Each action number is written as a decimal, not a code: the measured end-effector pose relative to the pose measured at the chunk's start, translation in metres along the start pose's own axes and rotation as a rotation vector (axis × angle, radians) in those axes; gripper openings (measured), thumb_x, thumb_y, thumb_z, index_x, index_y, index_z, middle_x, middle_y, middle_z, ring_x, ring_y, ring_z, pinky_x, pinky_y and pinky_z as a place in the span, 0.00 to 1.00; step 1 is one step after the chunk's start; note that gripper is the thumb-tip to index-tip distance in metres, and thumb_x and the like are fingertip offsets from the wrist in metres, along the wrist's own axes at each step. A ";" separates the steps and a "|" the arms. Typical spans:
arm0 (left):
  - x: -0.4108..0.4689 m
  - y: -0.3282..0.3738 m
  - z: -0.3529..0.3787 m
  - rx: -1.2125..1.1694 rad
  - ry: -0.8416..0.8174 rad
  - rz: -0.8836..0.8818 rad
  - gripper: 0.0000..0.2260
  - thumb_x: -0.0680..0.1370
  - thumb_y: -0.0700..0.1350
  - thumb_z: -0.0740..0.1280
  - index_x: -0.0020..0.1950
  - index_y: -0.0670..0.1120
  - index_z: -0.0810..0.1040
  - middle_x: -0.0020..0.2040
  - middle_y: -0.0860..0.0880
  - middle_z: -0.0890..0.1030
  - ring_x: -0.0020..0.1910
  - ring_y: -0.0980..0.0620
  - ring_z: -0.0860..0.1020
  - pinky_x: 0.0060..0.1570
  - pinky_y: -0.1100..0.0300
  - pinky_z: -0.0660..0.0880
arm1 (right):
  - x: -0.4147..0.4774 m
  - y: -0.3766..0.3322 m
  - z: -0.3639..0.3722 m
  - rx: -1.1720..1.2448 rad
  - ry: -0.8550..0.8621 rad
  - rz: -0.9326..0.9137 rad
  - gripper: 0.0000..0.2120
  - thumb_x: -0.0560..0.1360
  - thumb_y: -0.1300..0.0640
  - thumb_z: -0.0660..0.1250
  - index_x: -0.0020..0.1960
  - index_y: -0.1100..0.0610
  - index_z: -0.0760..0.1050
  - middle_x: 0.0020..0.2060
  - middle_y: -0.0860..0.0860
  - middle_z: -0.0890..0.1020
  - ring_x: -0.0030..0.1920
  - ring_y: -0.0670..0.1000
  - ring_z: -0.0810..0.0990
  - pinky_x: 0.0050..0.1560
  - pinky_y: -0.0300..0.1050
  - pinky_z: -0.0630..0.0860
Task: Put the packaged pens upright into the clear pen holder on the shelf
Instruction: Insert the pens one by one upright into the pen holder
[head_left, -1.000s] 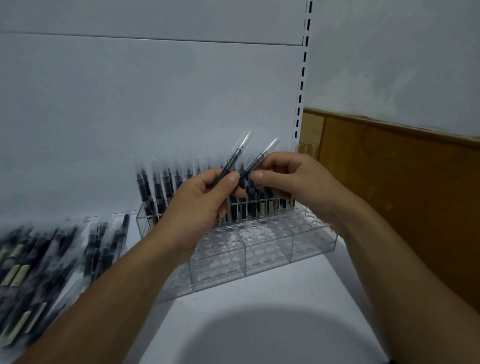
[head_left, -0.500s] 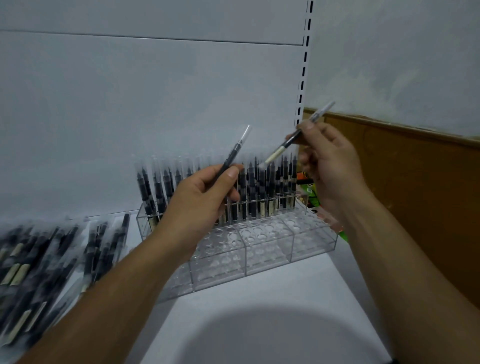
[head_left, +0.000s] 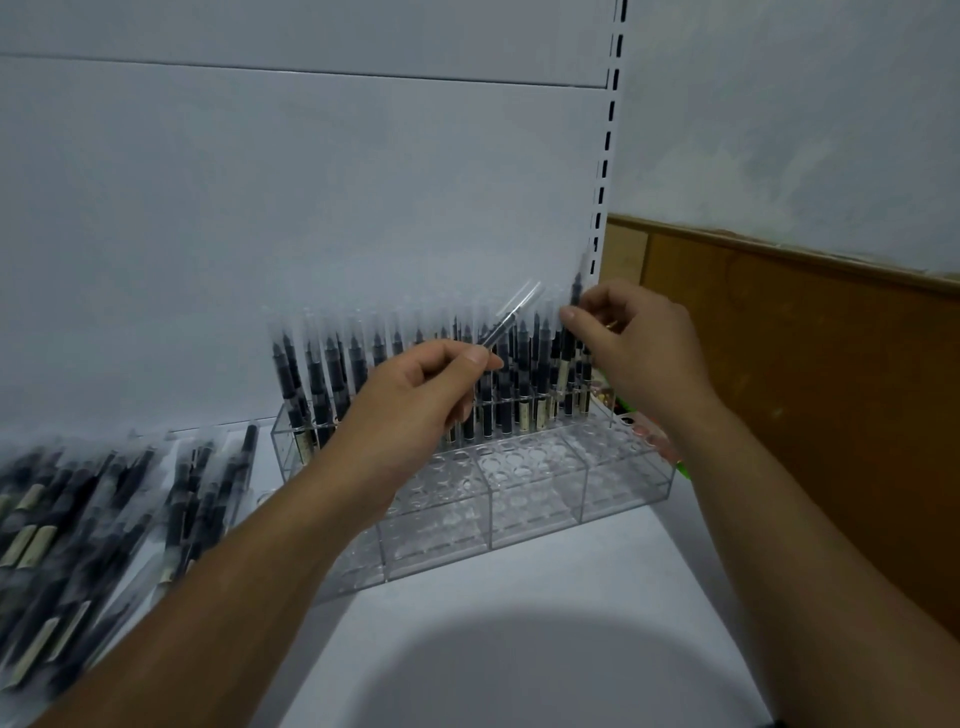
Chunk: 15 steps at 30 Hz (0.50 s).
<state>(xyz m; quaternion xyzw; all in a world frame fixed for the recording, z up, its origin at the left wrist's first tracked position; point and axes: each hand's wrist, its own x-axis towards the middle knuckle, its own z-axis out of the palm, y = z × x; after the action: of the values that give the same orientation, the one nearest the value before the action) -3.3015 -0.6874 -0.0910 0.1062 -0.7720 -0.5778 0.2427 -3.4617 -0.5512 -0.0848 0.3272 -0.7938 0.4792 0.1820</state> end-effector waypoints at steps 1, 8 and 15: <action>0.000 0.000 0.000 -0.003 0.000 0.000 0.10 0.80 0.53 0.61 0.51 0.54 0.82 0.28 0.57 0.72 0.29 0.59 0.67 0.34 0.64 0.66 | -0.001 0.001 0.000 -0.027 -0.045 0.015 0.09 0.77 0.48 0.68 0.49 0.53 0.80 0.40 0.44 0.80 0.42 0.48 0.79 0.47 0.55 0.80; 0.000 0.000 0.001 -0.022 -0.005 0.001 0.09 0.80 0.52 0.62 0.49 0.54 0.83 0.29 0.56 0.73 0.29 0.59 0.68 0.32 0.67 0.66 | 0.000 0.005 0.001 -0.155 -0.188 0.075 0.09 0.75 0.45 0.69 0.47 0.51 0.80 0.42 0.48 0.82 0.44 0.50 0.81 0.49 0.54 0.80; 0.000 -0.001 0.000 -0.017 -0.009 0.008 0.09 0.80 0.52 0.62 0.50 0.54 0.83 0.29 0.56 0.73 0.29 0.59 0.67 0.30 0.67 0.65 | -0.001 0.006 0.001 -0.211 -0.266 0.096 0.08 0.75 0.48 0.71 0.41 0.52 0.78 0.36 0.49 0.82 0.41 0.51 0.82 0.46 0.54 0.81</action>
<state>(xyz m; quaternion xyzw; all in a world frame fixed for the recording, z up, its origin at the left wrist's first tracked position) -3.3018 -0.6877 -0.0920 0.0985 -0.7685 -0.5839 0.2424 -3.4650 -0.5494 -0.0895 0.3284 -0.8715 0.3539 0.0856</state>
